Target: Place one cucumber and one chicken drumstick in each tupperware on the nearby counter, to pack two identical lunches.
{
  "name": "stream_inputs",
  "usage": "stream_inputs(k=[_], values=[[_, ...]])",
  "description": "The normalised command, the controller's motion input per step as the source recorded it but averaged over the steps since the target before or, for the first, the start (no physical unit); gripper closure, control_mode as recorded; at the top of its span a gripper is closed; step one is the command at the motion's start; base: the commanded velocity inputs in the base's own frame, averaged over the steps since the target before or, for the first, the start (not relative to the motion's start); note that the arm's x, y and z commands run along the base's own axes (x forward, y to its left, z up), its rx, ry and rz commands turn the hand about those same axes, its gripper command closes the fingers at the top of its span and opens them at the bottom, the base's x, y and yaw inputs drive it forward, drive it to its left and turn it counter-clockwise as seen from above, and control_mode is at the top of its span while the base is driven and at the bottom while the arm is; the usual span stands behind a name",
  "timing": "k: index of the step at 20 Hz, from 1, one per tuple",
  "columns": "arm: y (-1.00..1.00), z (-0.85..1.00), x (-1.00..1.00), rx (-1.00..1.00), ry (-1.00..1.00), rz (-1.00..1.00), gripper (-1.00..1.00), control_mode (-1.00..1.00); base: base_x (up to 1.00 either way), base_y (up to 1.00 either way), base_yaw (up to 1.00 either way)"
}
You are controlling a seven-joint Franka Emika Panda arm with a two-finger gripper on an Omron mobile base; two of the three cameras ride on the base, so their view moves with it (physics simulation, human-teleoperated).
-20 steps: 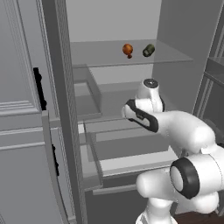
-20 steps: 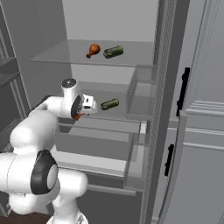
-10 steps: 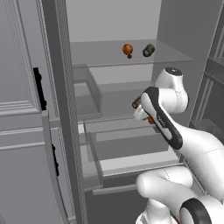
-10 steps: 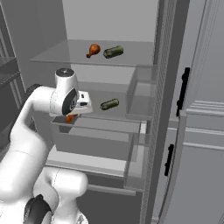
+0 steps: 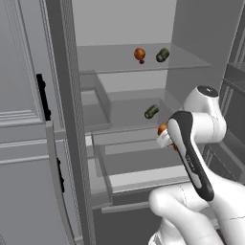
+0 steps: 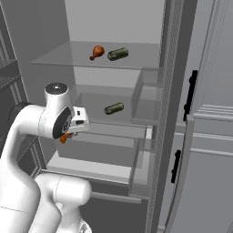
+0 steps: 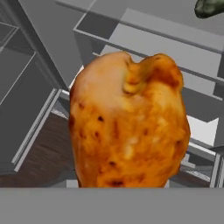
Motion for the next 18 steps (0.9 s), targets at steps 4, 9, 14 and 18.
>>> stream_inputs(k=[4,9,14,18], values=[[0.00,0.00,0.00,0.00,0.00,0.00,1.00,-1.00,0.00,0.00,0.00],[0.00,0.00,-0.07,0.00,0.00,0.00,1.00,1.00,-0.37,0.00,0.00],[0.00,0.00,0.00,0.00,0.00,0.00,1.00,1.00,-1.00,0.01,0.00],[0.00,0.00,0.00,0.00,0.00,0.00,1.00,1.00,-1.00,0.00,0.00]])
